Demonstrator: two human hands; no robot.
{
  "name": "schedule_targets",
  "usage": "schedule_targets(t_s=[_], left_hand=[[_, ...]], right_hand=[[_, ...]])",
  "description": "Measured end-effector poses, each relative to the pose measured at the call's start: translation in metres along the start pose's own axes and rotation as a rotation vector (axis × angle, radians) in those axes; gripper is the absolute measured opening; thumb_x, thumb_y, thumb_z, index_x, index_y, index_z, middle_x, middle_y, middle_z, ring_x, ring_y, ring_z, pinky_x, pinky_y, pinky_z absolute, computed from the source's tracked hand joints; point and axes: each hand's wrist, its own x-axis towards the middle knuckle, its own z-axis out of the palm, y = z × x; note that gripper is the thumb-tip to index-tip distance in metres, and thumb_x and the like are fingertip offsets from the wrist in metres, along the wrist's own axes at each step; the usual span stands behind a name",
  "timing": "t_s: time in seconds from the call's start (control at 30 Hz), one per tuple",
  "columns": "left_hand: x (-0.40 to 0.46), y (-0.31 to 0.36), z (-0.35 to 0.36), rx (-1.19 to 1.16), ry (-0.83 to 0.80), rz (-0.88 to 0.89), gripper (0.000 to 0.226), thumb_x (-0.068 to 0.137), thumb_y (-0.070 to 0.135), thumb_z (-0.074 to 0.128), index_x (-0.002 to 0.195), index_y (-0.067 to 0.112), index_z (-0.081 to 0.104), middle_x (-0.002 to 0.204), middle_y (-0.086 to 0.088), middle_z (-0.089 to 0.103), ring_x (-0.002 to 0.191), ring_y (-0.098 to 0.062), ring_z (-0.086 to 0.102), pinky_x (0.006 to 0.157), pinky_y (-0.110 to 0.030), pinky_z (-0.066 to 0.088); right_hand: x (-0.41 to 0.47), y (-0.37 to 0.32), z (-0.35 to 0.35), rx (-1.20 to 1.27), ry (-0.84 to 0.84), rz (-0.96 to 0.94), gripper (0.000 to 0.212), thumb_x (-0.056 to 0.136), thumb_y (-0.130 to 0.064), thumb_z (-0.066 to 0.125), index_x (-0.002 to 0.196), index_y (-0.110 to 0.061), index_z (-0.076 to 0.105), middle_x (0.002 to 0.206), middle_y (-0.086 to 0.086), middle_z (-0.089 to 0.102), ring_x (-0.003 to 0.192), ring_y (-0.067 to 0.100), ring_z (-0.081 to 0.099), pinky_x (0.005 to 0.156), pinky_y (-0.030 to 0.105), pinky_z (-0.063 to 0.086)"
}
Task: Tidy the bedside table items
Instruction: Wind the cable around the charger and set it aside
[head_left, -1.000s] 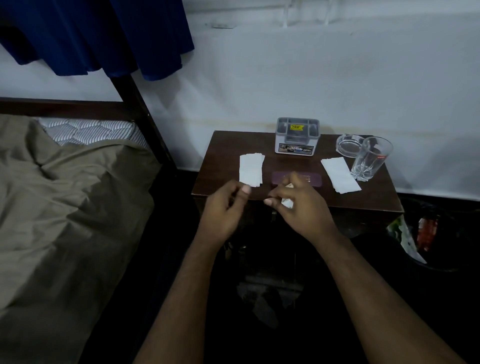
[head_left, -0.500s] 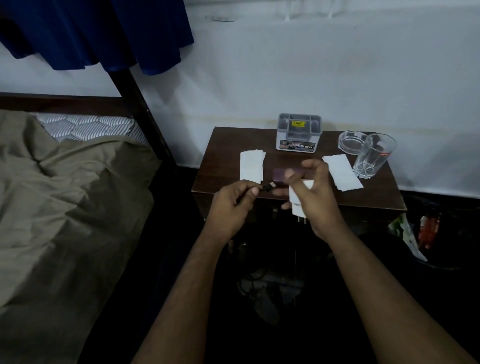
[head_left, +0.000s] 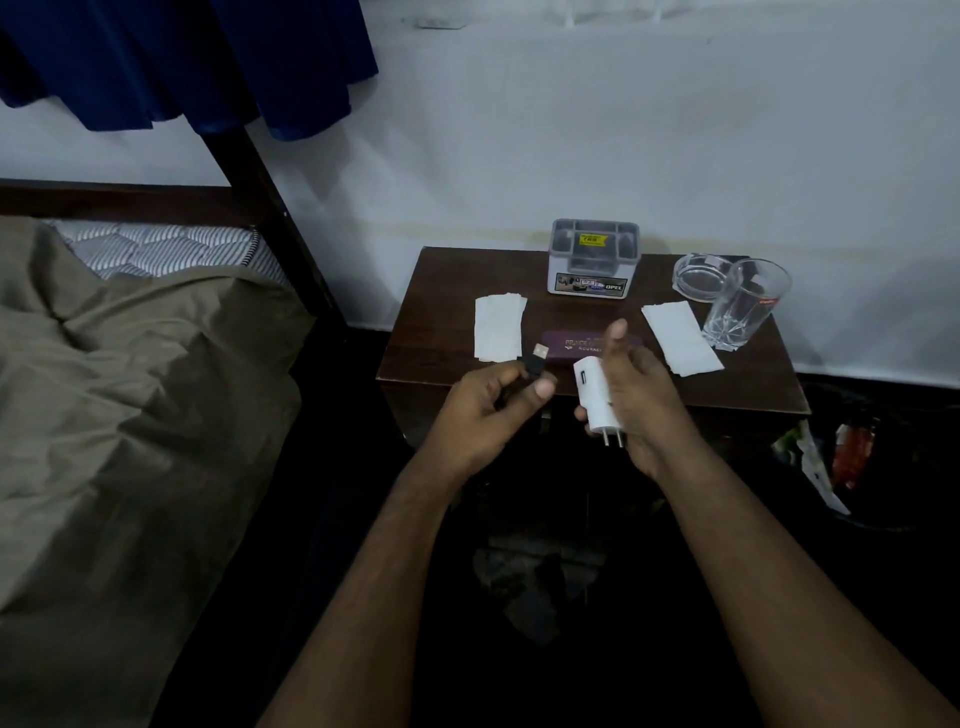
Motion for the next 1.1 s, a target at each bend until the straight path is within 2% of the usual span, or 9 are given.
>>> schedule_targets(t_s=[0.07,0.13,0.27,0.4,0.53,0.6,0.9,1.0,1.1], left_hand=[[-0.001,0.001,0.003,-0.004,-0.026,-0.009,0.030,0.105,0.033,0.054,0.106,0.009,0.071,0.081,0.012,0.070,0.076,0.002,0.061,0.071,-0.013,0.045],[-0.001,0.000,0.005,0.022,-0.028,-0.029,0.034,0.106,0.037,0.046,0.104,0.012,0.069,0.065,0.019,0.058,0.061,0.004,0.051,0.061,-0.012,0.039],[-0.001,-0.003,0.008,0.124,-0.133,-0.066,0.030,0.104,0.034,0.054,0.090,0.016,0.074,0.071,-0.007,0.067,0.065,-0.013,0.055,0.062,-0.033,0.042],[-0.003,-0.003,0.007,0.121,-0.174,-0.105,0.033,0.102,0.036,0.057,0.081,0.016,0.073,0.055,0.008,0.051,0.053,-0.011,0.044,0.055,-0.028,0.033],[-0.002,-0.005,0.003,0.069,-0.193,-0.155,0.035,0.100,0.040,0.058,0.078,0.018,0.074,0.053,0.001,0.048,0.049,-0.019,0.040,0.054,-0.031,0.031],[-0.002,-0.005,0.002,0.044,-0.209,-0.162,0.036,0.100,0.042,0.058,0.078,0.018,0.074,0.054,-0.006,0.047,0.049,-0.021,0.039,0.054,-0.034,0.030],[-0.003,-0.009,-0.001,0.108,-0.284,-0.158,0.037,0.099,0.045,0.056,0.078,0.020,0.073,0.053,0.000,0.043,0.051,-0.019,0.037,0.055,-0.033,0.029],[-0.005,-0.011,0.005,0.187,-0.256,-0.129,0.036,0.100,0.043,0.054,0.079,0.020,0.071,0.052,0.008,0.046,0.050,-0.010,0.042,0.055,-0.030,0.034],[-0.007,-0.016,0.009,0.269,-0.215,-0.122,0.035,0.099,0.046,0.052,0.079,0.023,0.070,0.054,0.008,0.051,0.052,-0.008,0.047,0.057,-0.035,0.041]], right_hand=[[0.000,-0.003,0.000,-0.032,0.034,-0.026,0.070,0.076,-0.085,0.051,0.101,-0.020,0.059,0.064,-0.001,0.071,0.045,0.019,0.066,0.039,0.025,0.046],[0.001,-0.003,-0.001,-0.089,0.056,-0.027,0.064,0.086,-0.080,0.046,0.100,-0.019,0.062,0.064,0.000,0.071,0.044,0.018,0.065,0.039,0.024,0.046],[0.004,0.000,-0.002,-0.163,0.044,-0.083,0.056,0.094,-0.070,0.047,0.098,-0.017,0.062,0.067,0.002,0.073,0.044,0.016,0.065,0.041,0.026,0.049],[0.004,0.001,-0.001,-0.246,-0.013,-0.156,0.051,0.092,-0.070,0.050,0.097,-0.021,0.061,0.079,0.012,0.071,0.048,0.017,0.065,0.044,0.028,0.051],[0.002,-0.001,-0.003,-0.251,-0.094,-0.182,0.057,0.085,-0.073,0.054,0.098,-0.018,0.059,0.088,0.016,0.065,0.051,0.019,0.066,0.045,0.031,0.053],[0.002,-0.003,-0.005,-0.258,-0.138,-0.210,0.052,0.085,-0.070,0.056,0.096,-0.019,0.059,0.086,0.012,0.062,0.050,0.017,0.066,0.044,0.031,0.053],[0.005,0.000,-0.010,-0.481,-0.270,-0.373,0.041,0.095,-0.060,0.055,0.094,-0.020,0.061,0.066,0.003,0.060,0.053,0.016,0.063,0.045,0.040,0.056],[0.007,0.002,-0.011,-0.688,-0.217,-0.516,0.042,0.096,-0.063,0.049,0.089,-0.024,0.060,0.068,0.004,0.062,0.056,0.006,0.057,0.058,0.034,0.049],[0.005,0.004,-0.008,-0.775,-0.201,-0.589,0.048,0.093,-0.067,0.041,0.089,-0.023,0.061,0.063,0.000,0.058,0.056,0.005,0.052,0.057,0.030,0.039]])
